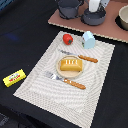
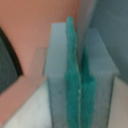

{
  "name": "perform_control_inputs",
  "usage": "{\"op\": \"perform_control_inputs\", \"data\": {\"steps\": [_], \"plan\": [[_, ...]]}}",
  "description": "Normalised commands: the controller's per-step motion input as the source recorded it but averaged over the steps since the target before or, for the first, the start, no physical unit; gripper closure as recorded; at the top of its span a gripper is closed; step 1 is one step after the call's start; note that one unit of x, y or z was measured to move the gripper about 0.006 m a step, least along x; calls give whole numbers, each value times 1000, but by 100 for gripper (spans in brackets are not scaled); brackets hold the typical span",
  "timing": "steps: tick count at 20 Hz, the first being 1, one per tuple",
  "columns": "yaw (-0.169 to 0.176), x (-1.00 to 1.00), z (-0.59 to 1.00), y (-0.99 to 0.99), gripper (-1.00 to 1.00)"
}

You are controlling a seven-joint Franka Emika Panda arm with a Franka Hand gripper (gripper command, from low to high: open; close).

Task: Interact with the objects in diverse but meaningful ways.

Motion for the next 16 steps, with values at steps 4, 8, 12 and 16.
{"op": "perform_control_inputs", "data": {"steps": [4, 8, 12, 16], "plan": [[-21, 146, 449, 136, -100], [-25, 212, 546, 138, -100], [-33, 311, 801, 212, -100], [-73, 390, 952, 178, -100]]}}
